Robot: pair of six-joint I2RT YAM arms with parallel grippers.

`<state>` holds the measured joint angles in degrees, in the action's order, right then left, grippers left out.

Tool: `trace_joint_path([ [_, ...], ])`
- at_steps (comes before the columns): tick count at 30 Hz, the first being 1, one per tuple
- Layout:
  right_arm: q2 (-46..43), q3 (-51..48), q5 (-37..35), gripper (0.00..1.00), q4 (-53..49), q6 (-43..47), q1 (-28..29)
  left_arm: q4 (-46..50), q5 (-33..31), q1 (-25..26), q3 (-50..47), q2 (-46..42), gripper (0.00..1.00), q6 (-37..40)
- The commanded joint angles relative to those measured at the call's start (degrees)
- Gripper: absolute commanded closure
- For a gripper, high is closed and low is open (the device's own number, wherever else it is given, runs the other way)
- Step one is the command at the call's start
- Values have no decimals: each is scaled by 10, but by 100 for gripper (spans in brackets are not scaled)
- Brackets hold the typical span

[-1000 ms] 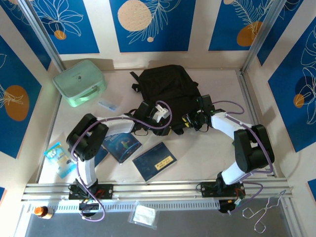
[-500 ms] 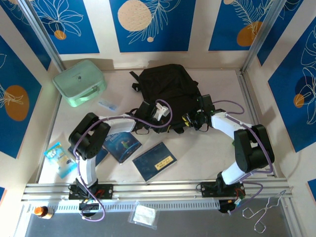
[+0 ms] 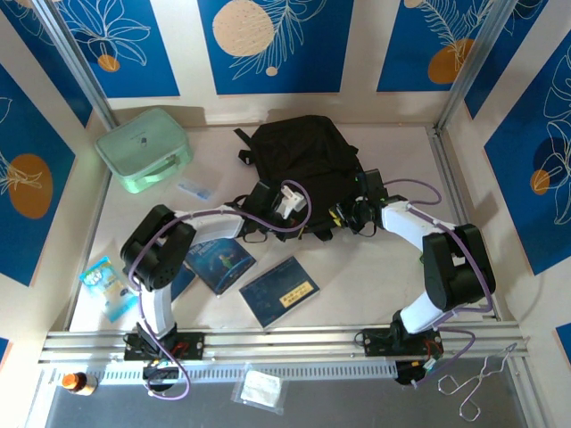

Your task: Pack the student bag

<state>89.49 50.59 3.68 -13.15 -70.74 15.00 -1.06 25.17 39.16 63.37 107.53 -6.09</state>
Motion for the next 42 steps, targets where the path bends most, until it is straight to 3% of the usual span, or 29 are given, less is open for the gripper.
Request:
trace_joint_path([
  [1, -1, 16, -34, 87, -28, 22, 0, 86, -41, -8, 5, -35, 100, 62],
  [8, -5, 14, -46, 94, -32, 31, 0, 227, -131, -15, 59, -18, 100, 107],
  [18, -35, 8, -61, 94, -47, 37, 1, 322, -221, -28, 137, 25, 100, 123],
  [24, -45, 7, -65, 94, -51, 39, -1, 353, -239, -61, 161, 34, 100, 137],
  [32, -46, 7, -60, 94, -41, 40, 0, 362, -215, -132, 232, 92, 100, 143],
  [42, -56, -10, -47, 94, -28, 39, 4, 400, -276, -157, 363, 171, 100, 98],
])
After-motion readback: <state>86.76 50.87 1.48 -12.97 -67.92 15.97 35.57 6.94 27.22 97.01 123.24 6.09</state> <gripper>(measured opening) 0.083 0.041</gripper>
